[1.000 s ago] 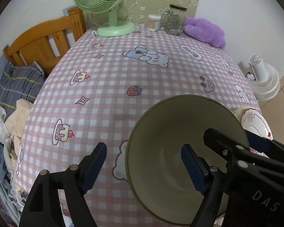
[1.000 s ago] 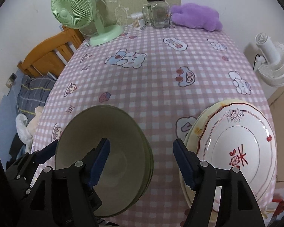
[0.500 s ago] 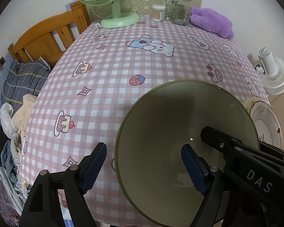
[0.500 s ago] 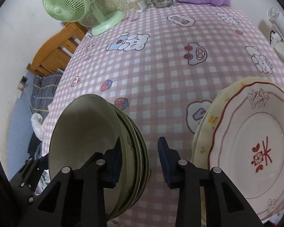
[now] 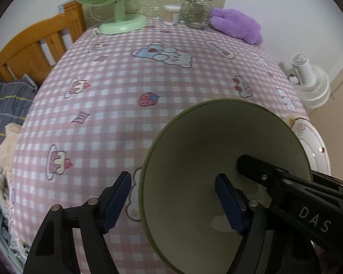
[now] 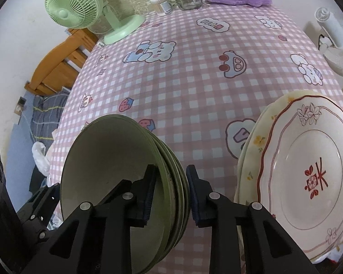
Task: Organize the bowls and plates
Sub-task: 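Lift the stacked bowls with both tools and carry them over the plates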
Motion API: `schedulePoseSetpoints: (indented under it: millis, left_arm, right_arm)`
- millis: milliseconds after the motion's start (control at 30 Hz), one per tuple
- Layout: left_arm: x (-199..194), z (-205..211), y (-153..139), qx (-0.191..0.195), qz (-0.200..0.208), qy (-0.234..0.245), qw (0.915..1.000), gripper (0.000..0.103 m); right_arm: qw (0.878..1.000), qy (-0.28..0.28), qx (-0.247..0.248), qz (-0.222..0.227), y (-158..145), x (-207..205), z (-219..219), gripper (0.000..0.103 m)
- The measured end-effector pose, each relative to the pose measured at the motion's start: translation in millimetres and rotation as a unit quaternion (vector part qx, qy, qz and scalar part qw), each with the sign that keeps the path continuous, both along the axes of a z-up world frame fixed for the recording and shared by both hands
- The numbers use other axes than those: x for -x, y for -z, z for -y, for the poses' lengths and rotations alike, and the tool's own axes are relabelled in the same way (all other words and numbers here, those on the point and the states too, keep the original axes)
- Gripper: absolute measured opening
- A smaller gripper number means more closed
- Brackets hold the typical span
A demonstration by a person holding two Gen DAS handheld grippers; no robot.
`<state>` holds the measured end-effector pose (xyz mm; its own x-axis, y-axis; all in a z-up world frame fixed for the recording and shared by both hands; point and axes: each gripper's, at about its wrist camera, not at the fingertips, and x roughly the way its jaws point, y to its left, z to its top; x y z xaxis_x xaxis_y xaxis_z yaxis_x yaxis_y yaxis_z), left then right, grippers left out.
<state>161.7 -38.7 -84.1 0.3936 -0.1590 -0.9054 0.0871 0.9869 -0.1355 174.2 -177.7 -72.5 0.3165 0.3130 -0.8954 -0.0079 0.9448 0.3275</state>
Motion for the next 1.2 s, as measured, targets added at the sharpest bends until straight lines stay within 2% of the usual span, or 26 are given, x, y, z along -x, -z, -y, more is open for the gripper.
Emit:
schedulePoseSetpoints:
  millis: [133,267,733,1000,1200]
  left_arm:
    - [-4.0,-0.8,5.9,0.04,-0.011,0.02,0.9989,0.062]
    - [-5.0,0.8,5.6,0.05,-0.004,0.038,0.998,0.057]
    - [-4.5,-8.5,3.1,0.074,-0.015,0.056,0.9956,0.054]
    - [-0.7,-18.0,-25.0,0.074,0.015,0.079,0.994,0.054]
    - [1.7,-20.9,-44.4,0.075,0.021,0.09,0.9929,0.054]
  right_arm:
    - [1.0,0.009,0.01,0.0,-1.0,-0.3,-2.6,0.032]
    - [1.0,0.018,0.019,0.0,-1.6,-0.6,-4.6,0.033]
    - [0.998,0.041,0.042,0.001,-9.1,6.1,-13.1,0.036]
    - [0.997,0.066,0.043,0.02,-34.7,14.3,-22.6,0.036]
    - [0.995,0.083,0.045,0.033,-56.6,23.6,-28.6,0.036]
